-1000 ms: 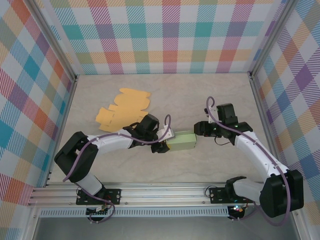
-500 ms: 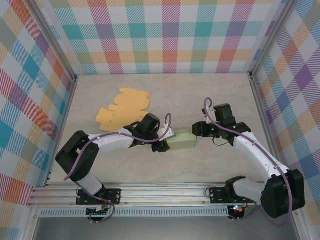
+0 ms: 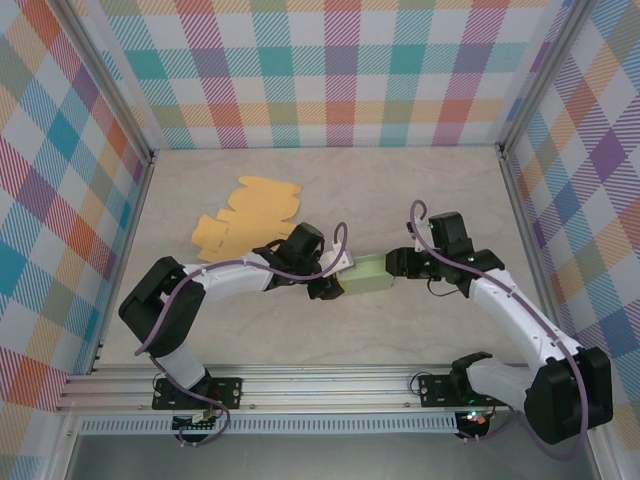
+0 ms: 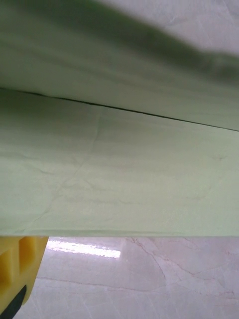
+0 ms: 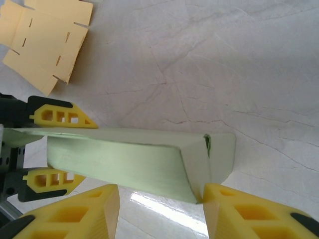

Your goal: Fold the paper box

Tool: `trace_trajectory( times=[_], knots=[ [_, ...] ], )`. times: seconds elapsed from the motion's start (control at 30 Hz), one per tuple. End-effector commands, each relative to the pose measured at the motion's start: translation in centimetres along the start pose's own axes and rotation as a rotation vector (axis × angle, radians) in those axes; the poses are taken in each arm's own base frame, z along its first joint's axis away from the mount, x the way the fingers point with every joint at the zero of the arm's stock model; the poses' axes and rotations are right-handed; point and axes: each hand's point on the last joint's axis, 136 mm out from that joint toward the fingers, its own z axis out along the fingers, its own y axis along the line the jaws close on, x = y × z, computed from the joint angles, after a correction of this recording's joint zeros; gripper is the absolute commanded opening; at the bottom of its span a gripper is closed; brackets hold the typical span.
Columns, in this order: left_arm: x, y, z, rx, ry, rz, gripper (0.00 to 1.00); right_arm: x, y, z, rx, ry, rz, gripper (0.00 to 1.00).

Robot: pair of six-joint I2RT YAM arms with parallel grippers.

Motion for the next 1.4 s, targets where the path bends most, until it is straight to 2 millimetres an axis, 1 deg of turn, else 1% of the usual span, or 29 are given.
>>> trace_trajectory(
  times=[0.0,0.17,0.53,0.6,0.7,0.8,1.1,1.23,1.33,1.37],
  knots=[
    [1.1,0.5,-0.1,-0.017,0.052,-0.015,0.46,0.5,0.5,-0.7,-0.01,0.008,-0.017,0.49],
    [0.9,0.5,-0.6,-0.027,0.051,-0.003,0.46,1.2,0.4,-0.3,-0.02,0.033,-0.016,0.49],
    [0.9,0.2,-0.6,-0.016,0.051,0.008,0.47,0.7,0.6,-0.5,-0.017,0.025,-0.032,0.47],
    [1.0,0.2,-0.7,-0.016,0.055,0.014,0.47,0.5,0.0,-0.6,0.017,0.018,-0.039,0.47],
    [1.2,0.3,-0.7,-0.02,0.067,0.02,0.47,-0.4,-1.2,-1.2,0.111,-0.02,-0.061,0.48],
    [1.3,0.2,-0.6,-0.013,0.069,0.025,0.47,-1.1,-1.7,-1.4,0.142,-0.052,-0.099,0.51],
    [1.3,0.2,0.0,0.008,0.086,0.037,0.47,-1.9,-0.8,0.5,0.077,-0.01,-0.167,0.52],
    [1.1,0.3,-0.1,0.008,0.084,0.041,0.47,-2.3,-0.4,1.3,0.052,0.006,-0.168,0.49],
    [0.9,0.4,-0.1,0.007,0.085,0.045,0.47,-2.4,-0.3,1.6,0.048,0.015,-0.165,0.41],
    [0.9,0.4,-0.1,0.006,0.088,0.044,0.47,-2.4,-0.2,1.6,0.044,0.018,-0.165,0.4]
  ],
)
